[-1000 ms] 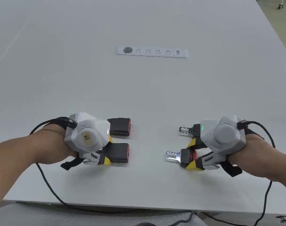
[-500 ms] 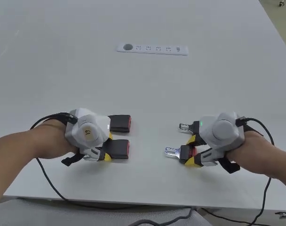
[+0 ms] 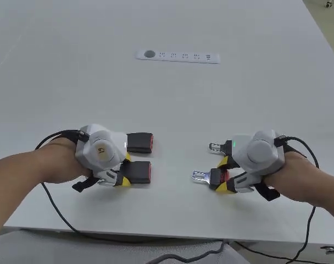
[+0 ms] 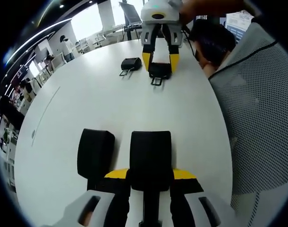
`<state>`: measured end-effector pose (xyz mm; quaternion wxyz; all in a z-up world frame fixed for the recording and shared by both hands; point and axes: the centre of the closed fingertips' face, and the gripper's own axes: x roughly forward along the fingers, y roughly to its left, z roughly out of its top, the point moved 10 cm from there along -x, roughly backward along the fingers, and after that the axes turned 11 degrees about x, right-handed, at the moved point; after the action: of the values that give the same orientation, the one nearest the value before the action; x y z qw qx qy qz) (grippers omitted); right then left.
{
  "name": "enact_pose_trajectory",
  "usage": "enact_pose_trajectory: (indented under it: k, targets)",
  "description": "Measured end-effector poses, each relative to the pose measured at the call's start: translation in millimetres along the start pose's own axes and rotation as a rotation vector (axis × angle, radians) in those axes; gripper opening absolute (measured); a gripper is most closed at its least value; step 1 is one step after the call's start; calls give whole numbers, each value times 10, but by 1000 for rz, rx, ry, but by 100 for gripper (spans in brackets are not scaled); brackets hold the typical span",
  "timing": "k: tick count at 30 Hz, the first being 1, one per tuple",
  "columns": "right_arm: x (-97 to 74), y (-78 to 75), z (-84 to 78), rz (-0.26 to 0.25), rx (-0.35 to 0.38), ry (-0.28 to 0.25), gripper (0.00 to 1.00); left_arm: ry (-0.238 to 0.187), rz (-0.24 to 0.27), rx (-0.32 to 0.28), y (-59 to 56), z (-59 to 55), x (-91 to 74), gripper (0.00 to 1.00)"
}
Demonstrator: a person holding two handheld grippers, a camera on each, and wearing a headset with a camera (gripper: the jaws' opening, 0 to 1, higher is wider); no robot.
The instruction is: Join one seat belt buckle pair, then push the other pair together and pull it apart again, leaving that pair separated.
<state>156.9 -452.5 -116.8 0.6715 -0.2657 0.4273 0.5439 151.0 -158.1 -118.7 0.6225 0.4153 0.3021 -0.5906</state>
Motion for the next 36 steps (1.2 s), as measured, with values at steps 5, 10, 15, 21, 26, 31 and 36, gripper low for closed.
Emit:
enact_pose_trajectory:
  k: [5, 10, 15, 21, 26, 31, 36]
  targets:
    - [9, -7, 5, -4, 18, -5, 31, 3, -1, 2, -7, 21, -9, 33]
    - [48, 10, 69, -1, 23, -11, 31, 4, -1, -1, -11, 33, -15, 33]
    - [145, 71, 215, 11, -5, -20, 31, 8, -4, -7, -4, 28, -10, 33]
    - [280, 135, 416, 23, -42, -36, 30, 13, -3, -6, 0, 22, -3, 33]
    - [362, 170, 556, 27, -60, -43, 30, 16, -8, -6, -12, 60, -20, 33]
    - [431, 203, 673, 24, -63, -52, 30, 15, -11, -7, -18, 74, -32, 33]
    - [492, 198, 758, 22, -59, -58, 30, 10, -16, -8, 14, 11, -1, 33]
